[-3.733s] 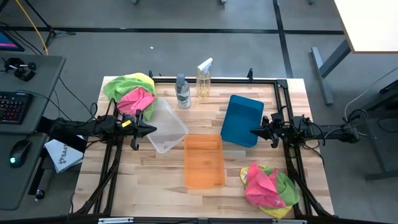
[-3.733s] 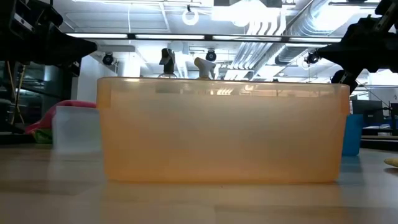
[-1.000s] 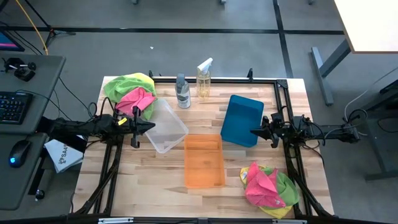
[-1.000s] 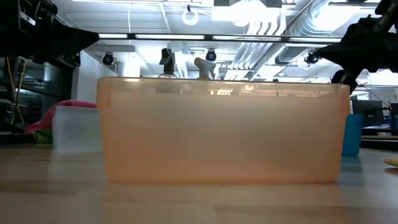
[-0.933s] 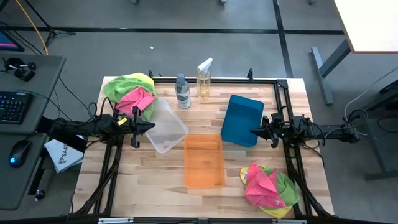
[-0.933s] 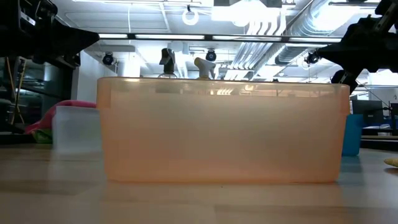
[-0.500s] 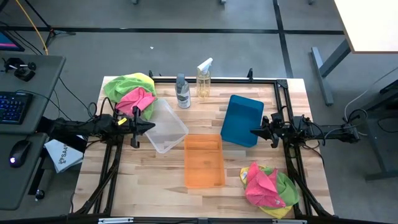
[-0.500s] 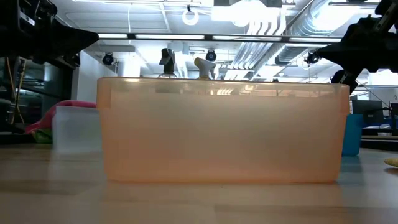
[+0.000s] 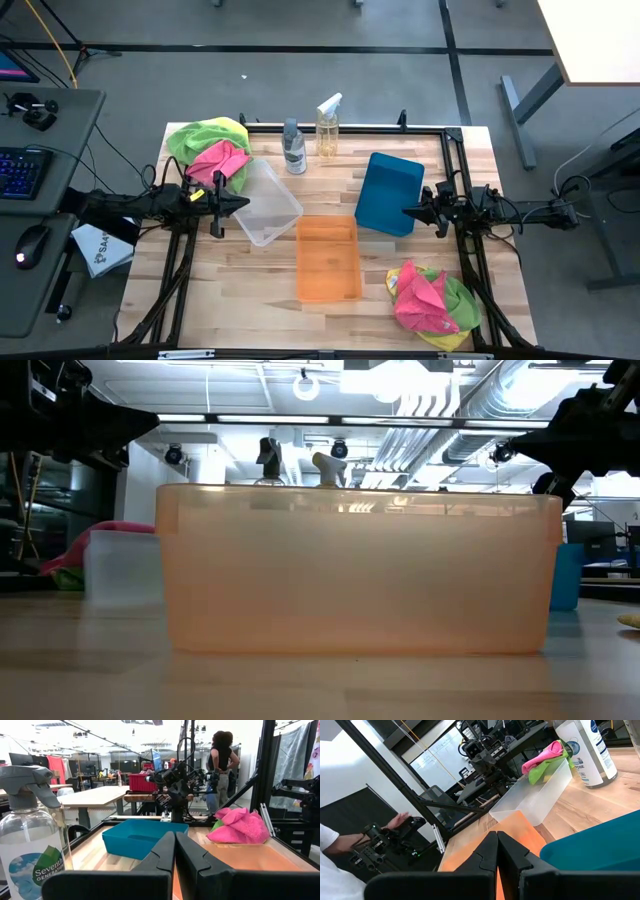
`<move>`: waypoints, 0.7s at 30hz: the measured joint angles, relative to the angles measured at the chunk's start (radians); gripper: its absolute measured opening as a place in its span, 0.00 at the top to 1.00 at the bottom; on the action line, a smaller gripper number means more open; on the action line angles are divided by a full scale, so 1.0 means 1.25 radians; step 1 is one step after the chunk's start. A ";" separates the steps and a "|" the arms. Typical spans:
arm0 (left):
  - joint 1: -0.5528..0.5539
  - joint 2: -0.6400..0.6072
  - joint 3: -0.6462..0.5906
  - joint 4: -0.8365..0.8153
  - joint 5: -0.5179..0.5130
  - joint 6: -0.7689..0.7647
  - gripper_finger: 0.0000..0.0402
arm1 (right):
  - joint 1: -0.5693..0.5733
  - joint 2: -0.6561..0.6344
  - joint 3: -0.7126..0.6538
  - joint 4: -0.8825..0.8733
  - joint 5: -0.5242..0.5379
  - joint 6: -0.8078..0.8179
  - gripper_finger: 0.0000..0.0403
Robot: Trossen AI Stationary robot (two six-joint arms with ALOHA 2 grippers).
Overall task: Sort microfiber towel by color & place in baskets
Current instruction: Put the pink microfiber towel into the blue bin
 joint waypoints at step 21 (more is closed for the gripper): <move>0.000 0.000 0.000 0.000 0.000 0.000 1.00 | -0.001 0.002 0.000 0.051 0.086 -0.138 1.00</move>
